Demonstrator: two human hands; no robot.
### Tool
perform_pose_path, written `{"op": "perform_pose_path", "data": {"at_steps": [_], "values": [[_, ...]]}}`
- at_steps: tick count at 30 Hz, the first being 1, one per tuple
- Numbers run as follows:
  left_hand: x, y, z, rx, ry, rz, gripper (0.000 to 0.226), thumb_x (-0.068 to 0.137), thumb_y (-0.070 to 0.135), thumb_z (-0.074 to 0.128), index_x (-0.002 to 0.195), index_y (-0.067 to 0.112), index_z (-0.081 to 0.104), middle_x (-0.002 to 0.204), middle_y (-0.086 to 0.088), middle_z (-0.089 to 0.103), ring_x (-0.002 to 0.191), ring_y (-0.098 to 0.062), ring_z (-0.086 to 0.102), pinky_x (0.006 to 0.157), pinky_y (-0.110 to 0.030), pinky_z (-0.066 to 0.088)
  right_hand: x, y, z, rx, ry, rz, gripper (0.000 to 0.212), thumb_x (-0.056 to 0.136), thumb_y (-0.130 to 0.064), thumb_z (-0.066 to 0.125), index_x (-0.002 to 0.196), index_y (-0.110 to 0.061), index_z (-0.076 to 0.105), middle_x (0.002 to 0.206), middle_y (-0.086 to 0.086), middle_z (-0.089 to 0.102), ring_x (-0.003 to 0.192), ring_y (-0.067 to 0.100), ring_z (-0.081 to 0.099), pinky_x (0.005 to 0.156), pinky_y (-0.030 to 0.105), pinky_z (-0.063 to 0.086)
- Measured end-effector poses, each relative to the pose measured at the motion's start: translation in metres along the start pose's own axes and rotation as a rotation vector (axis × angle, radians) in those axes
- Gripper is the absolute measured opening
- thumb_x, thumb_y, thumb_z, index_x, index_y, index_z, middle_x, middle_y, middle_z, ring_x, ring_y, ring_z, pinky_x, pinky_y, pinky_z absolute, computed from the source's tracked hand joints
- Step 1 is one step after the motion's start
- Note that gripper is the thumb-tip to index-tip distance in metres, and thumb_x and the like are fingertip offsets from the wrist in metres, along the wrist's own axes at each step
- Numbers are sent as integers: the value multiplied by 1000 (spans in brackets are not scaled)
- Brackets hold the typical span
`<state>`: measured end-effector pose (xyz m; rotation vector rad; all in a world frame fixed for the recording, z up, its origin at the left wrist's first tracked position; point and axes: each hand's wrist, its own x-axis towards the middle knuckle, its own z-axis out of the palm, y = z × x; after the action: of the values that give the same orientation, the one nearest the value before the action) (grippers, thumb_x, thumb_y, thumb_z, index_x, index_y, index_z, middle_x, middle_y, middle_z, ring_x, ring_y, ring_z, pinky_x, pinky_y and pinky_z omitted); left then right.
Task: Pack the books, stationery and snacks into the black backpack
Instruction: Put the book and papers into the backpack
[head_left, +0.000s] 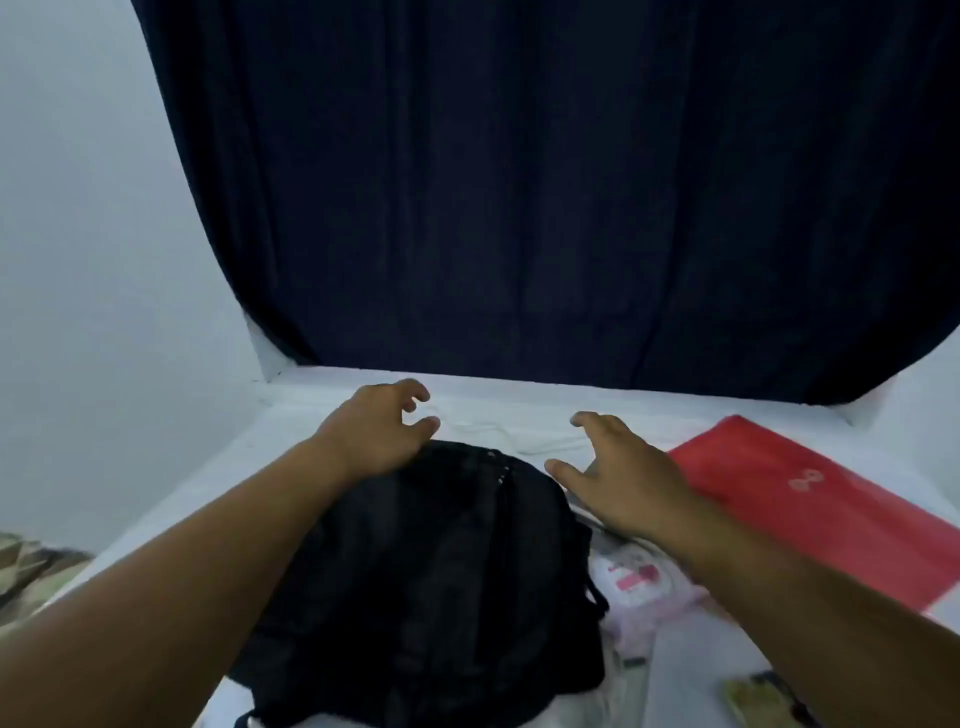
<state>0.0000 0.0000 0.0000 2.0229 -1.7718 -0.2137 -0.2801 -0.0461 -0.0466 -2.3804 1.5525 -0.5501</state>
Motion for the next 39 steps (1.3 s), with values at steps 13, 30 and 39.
{"op": "perform_pose_path", "data": {"at_steps": [13,30,39], "values": [[-61,-130,53,149,-92,-512,65,83,60,64,139,36,43,150,0,38,140,-33,29,107,-57,33,-24,6,124,319,-75,302,105,63,-52,85,146,-21,29,144,9,42,128,28,49,103,44,47],[-42,-253,-4,-595,-97,-450,23,78,20,82,96,14,70,93,-4,75,86,-25,71,76,-37,58,8,-97,103,643,238,750,24,66,-8,78,86,-12,66,81,10,68,75,30,67,73,38,58],[-32,-346,-94,-505,-55,-449,20,79,23,84,87,8,73,83,-9,76,79,-29,73,73,-38,58,46,-200,112,805,194,693,23,64,-1,75,86,-6,71,86,17,74,79,34,71,79,49,61]]}}
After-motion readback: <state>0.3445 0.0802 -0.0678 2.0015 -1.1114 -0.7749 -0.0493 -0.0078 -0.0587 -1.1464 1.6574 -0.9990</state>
